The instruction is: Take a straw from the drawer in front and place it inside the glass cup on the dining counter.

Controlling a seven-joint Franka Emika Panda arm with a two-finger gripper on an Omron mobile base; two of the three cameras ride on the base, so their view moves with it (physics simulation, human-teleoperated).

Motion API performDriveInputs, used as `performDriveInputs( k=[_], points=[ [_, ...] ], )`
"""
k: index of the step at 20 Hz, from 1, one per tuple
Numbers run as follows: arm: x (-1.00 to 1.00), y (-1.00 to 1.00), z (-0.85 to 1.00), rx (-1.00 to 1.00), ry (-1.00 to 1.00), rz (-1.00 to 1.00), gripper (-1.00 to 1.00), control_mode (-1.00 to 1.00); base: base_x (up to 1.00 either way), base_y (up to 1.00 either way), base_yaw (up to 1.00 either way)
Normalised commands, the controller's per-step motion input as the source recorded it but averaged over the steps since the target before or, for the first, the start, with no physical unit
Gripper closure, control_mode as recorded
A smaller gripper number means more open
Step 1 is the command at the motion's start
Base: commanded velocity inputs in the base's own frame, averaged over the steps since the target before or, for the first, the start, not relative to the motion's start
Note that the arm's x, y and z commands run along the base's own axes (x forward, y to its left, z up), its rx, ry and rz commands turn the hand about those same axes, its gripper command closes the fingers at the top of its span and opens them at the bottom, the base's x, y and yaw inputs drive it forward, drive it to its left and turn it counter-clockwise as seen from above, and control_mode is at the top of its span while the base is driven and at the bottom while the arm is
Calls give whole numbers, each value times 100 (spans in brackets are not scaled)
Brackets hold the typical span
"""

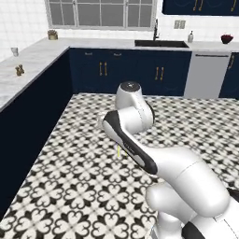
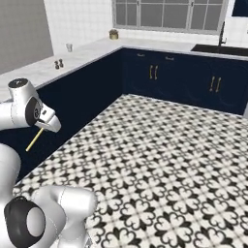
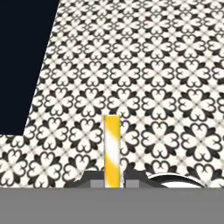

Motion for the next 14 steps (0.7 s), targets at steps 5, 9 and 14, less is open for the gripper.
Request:
performDriveInputs(
  k=[5,9,14],
  points=[
    [0,0,0,0,0,0,100,100,-8,100,-15],
    [0,0,0,0,0,0,100,100,-3,100,-15],
    [0,0,0,0,0,0,100,100,0,100,-16]
  ],
)
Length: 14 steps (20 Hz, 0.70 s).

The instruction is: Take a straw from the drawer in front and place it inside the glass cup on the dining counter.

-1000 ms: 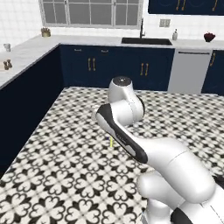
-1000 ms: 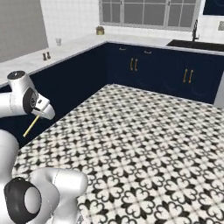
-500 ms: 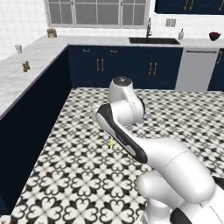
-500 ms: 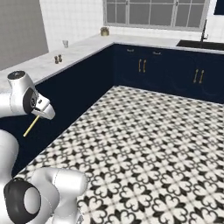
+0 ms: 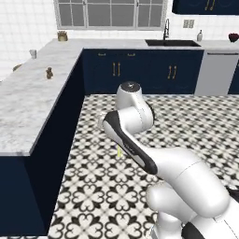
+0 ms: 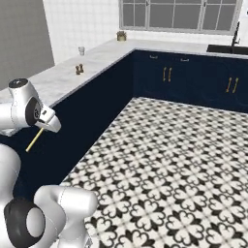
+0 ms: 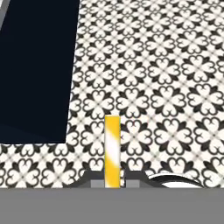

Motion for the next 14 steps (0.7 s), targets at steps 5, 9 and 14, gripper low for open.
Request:
performDriveInputs(
  k=[5,9,14],
  points=[
    [0,0,0,0,0,0,100,100,-1,100,-18],
    [0,0,0,0,0,0,100,100,-3,100,-19],
    [0,0,0,0,0,0,100,100,-14,100,-19]
  ],
)
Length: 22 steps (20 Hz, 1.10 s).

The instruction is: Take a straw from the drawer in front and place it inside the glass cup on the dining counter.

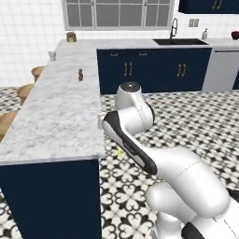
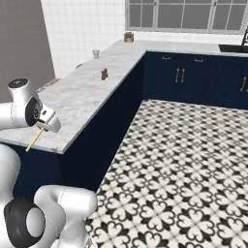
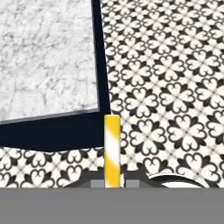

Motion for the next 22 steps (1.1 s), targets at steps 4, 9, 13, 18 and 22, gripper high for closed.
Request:
performDriveInputs(
  k=[4,9,13,18,22],
  points=[
    [0,0,0,0,0,0,100,100,-16,100,-17],
    [0,0,0,0,0,0,100,100,-10,100,-18],
    [0,0,0,0,0,0,100,100,-4,100,-22],
    [0,0,0,0,0,0,100,100,0,100,-31],
    [0,0,0,0,0,0,100,100,0,100,-37]
  ],
)
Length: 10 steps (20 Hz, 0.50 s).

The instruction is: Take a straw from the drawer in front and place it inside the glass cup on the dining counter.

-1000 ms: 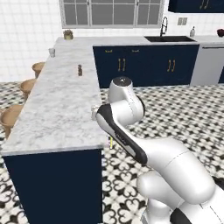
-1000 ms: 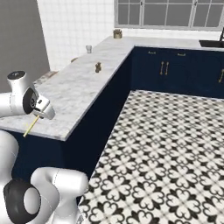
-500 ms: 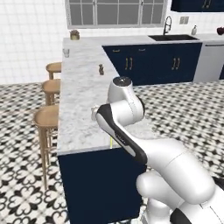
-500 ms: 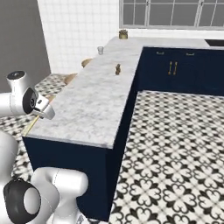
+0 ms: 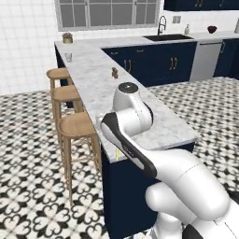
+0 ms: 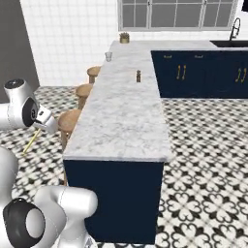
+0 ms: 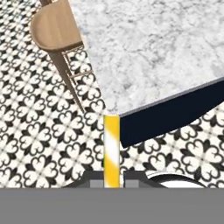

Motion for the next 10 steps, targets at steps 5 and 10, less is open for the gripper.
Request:
performDriveInputs(
  k=[5,10],
  points=[
    [0,0,0,0,0,0,100,100,3,100,-39],
    [0,0,0,0,0,0,100,100,17,100,-41]
  ],
)
